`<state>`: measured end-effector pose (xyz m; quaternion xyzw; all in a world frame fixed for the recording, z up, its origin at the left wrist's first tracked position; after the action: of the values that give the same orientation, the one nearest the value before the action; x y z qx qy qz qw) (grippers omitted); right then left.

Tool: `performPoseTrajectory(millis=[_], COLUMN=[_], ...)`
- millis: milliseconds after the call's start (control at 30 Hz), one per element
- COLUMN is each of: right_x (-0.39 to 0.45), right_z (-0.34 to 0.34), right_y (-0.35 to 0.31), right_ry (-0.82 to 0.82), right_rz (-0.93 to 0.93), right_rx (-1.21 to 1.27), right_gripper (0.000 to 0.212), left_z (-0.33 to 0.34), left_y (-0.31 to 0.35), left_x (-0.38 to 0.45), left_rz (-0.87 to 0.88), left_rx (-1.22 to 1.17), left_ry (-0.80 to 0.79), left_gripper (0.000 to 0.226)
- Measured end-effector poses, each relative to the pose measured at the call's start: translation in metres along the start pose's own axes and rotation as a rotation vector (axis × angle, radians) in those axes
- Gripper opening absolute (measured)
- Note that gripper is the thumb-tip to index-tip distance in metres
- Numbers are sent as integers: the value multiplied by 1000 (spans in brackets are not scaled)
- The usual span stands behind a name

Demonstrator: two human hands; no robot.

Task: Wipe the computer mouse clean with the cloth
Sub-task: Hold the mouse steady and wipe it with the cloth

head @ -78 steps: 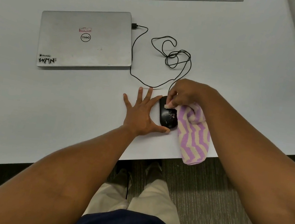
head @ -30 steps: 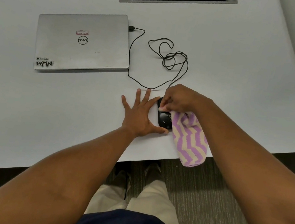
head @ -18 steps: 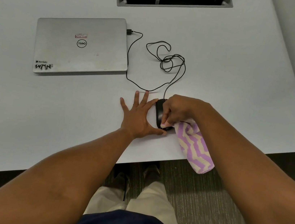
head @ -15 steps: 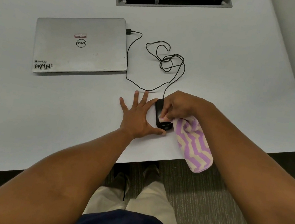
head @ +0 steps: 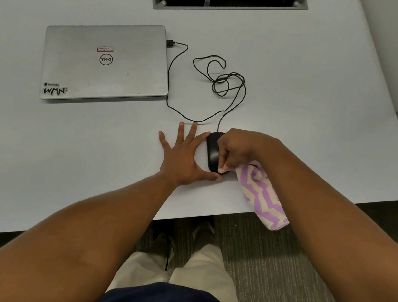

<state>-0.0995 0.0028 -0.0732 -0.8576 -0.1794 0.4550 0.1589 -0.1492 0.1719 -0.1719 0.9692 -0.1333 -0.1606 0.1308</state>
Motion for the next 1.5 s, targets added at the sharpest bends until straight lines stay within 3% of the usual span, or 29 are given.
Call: performPoseTrajectory(millis=[233,367,533,800,1067,1333,1500], right_x=[-3,2,2,-2,2,4,3], right_z=[-17,-9,-5,-11,-10,-12,-5], right_y=[11,7,11,18,25,32,34], right_ry=[203,203,88,284,45,341,114], right_rz=[-51,-28,34,-21,51,44,88], right_rx=[179,165,137,280,241,461,333], right_gripper=[17,17,13,17,15,11,18], left_z=[1,0,1,2,0,1,0], left_y=[0,0,-1,-1,0,0,0], left_x=[0,0,0,1,0,1,1], left_rz=[-9,-5,-3,-5,-4,-8,-5], left_rx=[13,14,4,15,12,6,19], left_ry=[1,-8,-2,1,-17,-22,-28], left_gripper=[131,132,132,131,132,129,131])
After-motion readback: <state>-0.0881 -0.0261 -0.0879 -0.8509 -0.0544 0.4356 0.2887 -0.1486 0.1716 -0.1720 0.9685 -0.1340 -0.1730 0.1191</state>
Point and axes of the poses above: each hand's wrist, its own x-axis towards the middle knuckle, its own z-axis out of the palm, y = z × x, the point moved 1 cm from there along x, towards the middle knuckle, and after that the axes turned 8 degrees about x, right-handed, at the moved point
